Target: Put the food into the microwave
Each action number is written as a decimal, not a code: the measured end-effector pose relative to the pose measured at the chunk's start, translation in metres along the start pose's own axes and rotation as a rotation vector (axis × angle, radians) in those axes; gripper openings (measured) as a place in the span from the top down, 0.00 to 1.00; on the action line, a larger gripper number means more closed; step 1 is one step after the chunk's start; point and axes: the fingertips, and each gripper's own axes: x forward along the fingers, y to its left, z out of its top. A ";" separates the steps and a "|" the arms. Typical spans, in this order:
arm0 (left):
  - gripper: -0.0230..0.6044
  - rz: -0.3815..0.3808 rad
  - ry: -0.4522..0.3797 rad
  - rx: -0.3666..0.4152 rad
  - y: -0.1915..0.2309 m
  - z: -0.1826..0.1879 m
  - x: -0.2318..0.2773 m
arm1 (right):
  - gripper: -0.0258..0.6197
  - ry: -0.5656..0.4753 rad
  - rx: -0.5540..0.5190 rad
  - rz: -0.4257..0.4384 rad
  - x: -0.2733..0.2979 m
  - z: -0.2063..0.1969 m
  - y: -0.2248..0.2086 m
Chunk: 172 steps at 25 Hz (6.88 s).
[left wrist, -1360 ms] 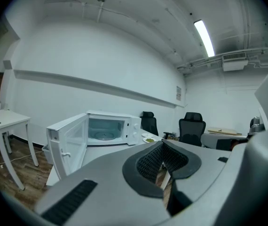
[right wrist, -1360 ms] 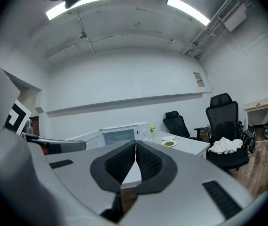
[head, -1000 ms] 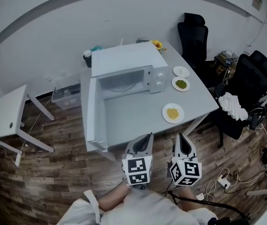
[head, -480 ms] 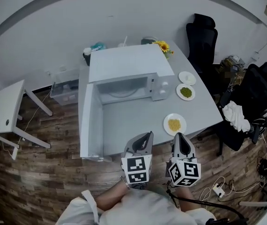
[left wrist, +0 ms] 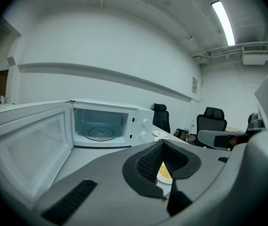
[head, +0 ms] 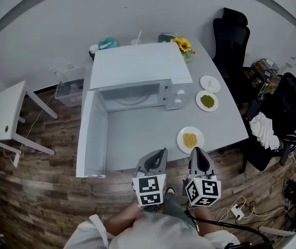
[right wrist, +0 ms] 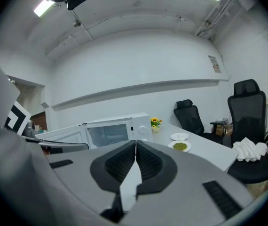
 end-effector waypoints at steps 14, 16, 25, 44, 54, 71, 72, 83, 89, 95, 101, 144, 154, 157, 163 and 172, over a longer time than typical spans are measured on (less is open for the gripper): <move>0.47 0.043 0.092 0.004 -0.040 -0.054 0.070 | 0.93 0.091 0.083 0.012 0.031 -0.055 -0.085; 0.47 0.053 0.107 -0.005 -0.042 -0.065 0.080 | 0.93 0.106 0.098 0.010 0.037 -0.068 -0.097; 0.47 0.025 0.163 -0.063 -0.053 -0.119 0.123 | 0.80 0.168 0.161 0.001 0.065 -0.126 -0.145; 0.47 0.053 0.346 -0.242 -0.055 -0.182 0.182 | 0.69 0.293 0.298 0.011 0.107 -0.201 -0.181; 0.47 0.064 0.478 -0.234 -0.063 -0.195 0.189 | 0.84 0.353 0.334 0.003 0.111 -0.207 -0.176; 0.47 0.186 0.388 -0.291 -0.033 -0.183 0.163 | 0.87 0.325 0.317 0.026 0.107 -0.186 -0.157; 0.47 0.192 0.380 -0.294 -0.029 -0.179 0.160 | 0.87 0.324 0.314 0.035 0.107 -0.182 -0.152; 0.47 0.304 0.264 -0.345 0.049 -0.130 0.118 | 0.87 0.290 0.264 0.183 0.136 -0.141 -0.059; 0.47 0.372 0.204 -0.363 0.105 -0.105 0.097 | 0.87 0.273 0.232 0.266 0.161 -0.124 0.003; 0.47 0.408 0.160 -0.375 0.159 -0.086 0.098 | 0.87 0.259 0.206 0.318 0.197 -0.115 0.054; 0.47 0.417 0.137 -0.382 0.200 -0.074 0.109 | 0.87 0.238 0.203 0.330 0.233 -0.107 0.088; 0.47 0.482 0.166 -0.385 0.303 -0.052 0.240 | 0.86 0.316 0.266 0.237 0.383 -0.128 0.116; 0.47 0.509 0.196 -0.340 0.313 -0.050 0.263 | 0.86 0.332 0.255 0.210 0.404 -0.129 0.114; 0.47 0.538 0.205 -0.301 0.317 -0.045 0.268 | 0.86 0.337 0.228 0.207 0.408 -0.128 0.117; 0.47 0.547 0.129 -0.275 0.312 -0.027 0.272 | 0.85 0.312 0.226 0.231 0.409 -0.127 0.131; 0.47 0.590 0.016 -0.283 0.302 -0.025 0.220 | 0.86 0.232 0.201 0.229 0.383 -0.113 0.124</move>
